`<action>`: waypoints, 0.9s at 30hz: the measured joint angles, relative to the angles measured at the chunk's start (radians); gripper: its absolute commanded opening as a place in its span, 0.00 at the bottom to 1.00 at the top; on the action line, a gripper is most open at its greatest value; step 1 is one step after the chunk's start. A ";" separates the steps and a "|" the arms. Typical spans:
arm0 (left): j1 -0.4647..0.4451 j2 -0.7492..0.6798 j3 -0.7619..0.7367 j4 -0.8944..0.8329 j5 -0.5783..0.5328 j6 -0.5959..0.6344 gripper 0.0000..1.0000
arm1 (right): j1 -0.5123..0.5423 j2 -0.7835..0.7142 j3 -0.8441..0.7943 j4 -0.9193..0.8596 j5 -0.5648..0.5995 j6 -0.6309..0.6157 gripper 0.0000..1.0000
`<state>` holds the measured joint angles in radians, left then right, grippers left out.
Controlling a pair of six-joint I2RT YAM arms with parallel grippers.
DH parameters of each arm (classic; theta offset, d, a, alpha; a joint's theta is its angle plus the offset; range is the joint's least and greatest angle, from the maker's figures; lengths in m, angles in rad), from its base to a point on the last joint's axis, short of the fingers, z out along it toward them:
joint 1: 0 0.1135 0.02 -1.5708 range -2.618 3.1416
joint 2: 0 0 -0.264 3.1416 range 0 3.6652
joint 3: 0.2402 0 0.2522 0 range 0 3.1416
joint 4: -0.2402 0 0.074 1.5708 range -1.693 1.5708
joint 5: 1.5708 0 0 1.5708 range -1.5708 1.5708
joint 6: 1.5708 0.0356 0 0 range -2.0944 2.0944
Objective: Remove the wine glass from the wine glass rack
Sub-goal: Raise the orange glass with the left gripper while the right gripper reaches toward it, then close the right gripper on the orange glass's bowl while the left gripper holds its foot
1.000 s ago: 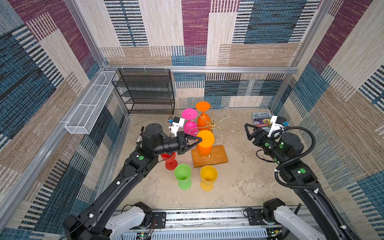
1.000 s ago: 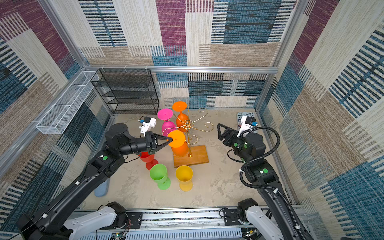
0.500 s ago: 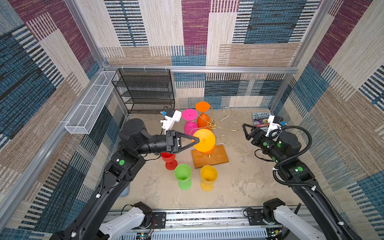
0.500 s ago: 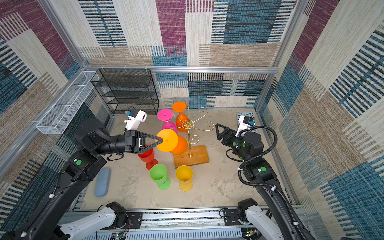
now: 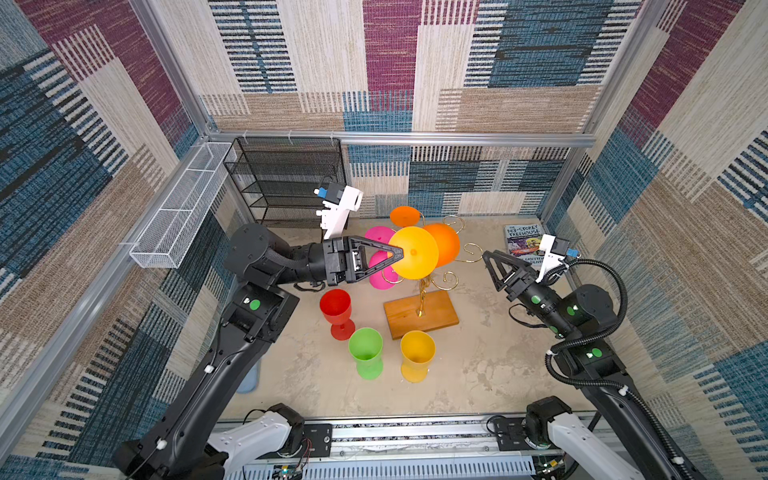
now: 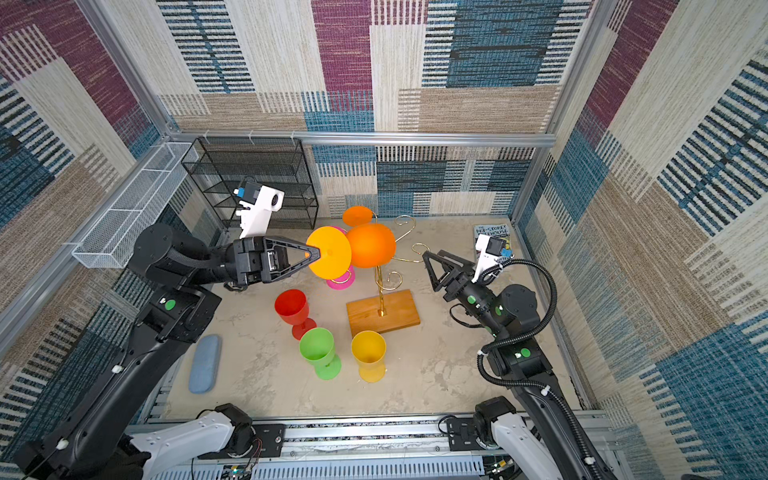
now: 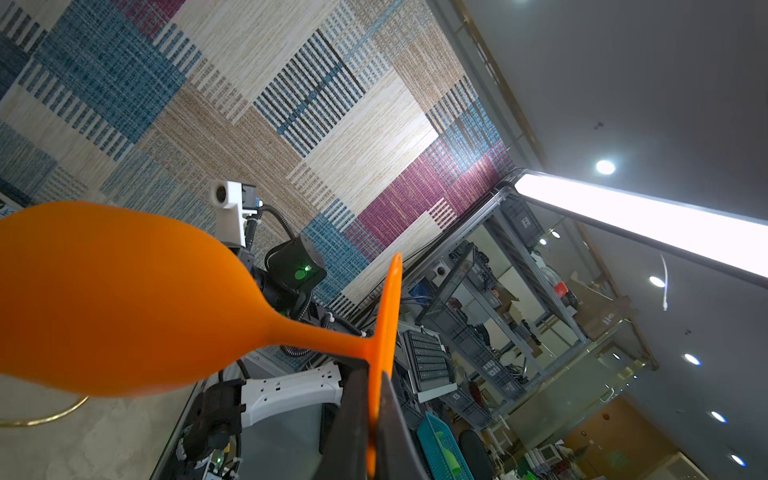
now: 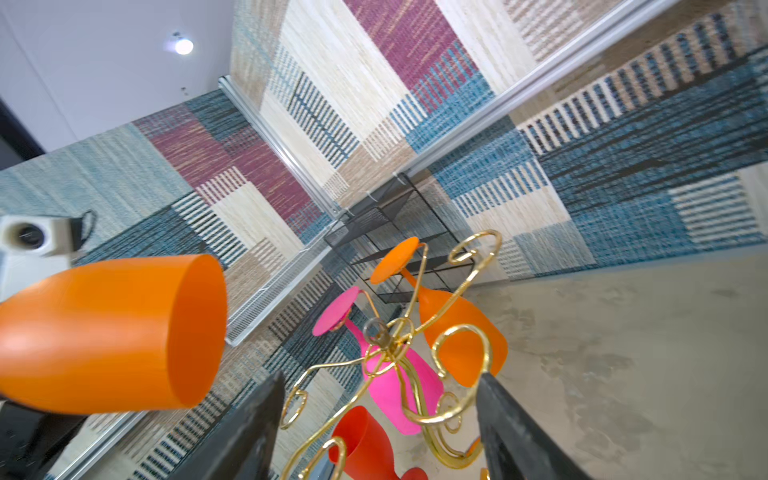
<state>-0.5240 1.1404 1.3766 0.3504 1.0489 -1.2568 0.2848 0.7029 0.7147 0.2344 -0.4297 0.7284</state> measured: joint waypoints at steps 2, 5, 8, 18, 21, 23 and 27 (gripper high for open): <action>0.000 0.057 -0.024 0.177 -0.007 -0.098 0.00 | -0.001 0.016 -0.015 0.103 -0.058 0.019 0.77; 0.000 0.173 -0.038 0.464 -0.039 -0.280 0.00 | -0.001 0.047 -0.039 0.262 -0.141 0.062 0.77; 0.000 0.280 -0.035 0.706 -0.084 -0.458 0.00 | -0.003 0.066 -0.057 0.396 -0.197 0.092 0.77; 0.000 0.345 -0.032 0.987 -0.153 -0.655 0.00 | -0.056 0.124 -0.059 0.587 -0.243 0.104 0.78; 0.000 0.346 -0.043 1.004 -0.156 -0.662 0.00 | -0.064 0.168 -0.042 0.602 -0.245 0.104 0.78; 0.000 0.346 -0.056 1.006 -0.157 -0.666 0.00 | -0.068 0.193 -0.025 0.621 -0.259 0.104 0.78; 0.000 0.348 -0.085 1.007 -0.170 -0.674 0.00 | -0.068 0.244 0.020 0.668 -0.278 0.103 0.78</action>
<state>-0.5240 1.4879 1.2919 1.3575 0.8791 -1.9312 0.2165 0.9466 0.7345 0.9020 -0.7078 0.8318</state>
